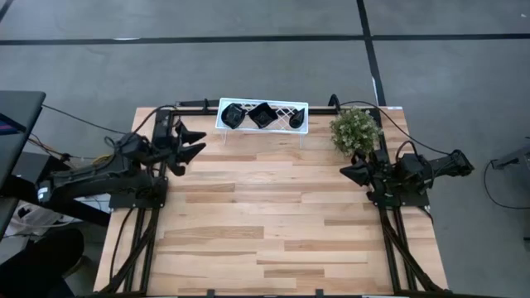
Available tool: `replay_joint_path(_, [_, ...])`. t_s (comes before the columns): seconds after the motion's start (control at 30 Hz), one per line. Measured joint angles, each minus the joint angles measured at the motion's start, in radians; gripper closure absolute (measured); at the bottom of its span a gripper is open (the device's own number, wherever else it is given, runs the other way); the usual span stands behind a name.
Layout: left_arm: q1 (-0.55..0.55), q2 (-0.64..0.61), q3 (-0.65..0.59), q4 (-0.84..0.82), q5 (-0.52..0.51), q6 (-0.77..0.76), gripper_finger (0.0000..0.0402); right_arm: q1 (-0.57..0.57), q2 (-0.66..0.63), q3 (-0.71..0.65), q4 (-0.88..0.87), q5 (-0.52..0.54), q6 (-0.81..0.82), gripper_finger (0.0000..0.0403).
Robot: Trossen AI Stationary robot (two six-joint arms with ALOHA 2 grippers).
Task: Pick & Place Mini shaped plates
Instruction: Return to Home Position
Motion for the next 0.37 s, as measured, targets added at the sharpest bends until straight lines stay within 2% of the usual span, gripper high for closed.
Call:
replay_joint_path(0.2, [0.008,-0.157,-0.116,0.004,-0.002,-0.006,0.0187,0.0,0.0,0.0,0.06,-0.001,-0.106,0.0396])
replay_joint_path(0.37, [0.008,-0.265,-0.208,0.004,-0.001,-0.027,0.0187,0.001,0.0,0.0,0.036,-0.01,-0.114,0.0396])
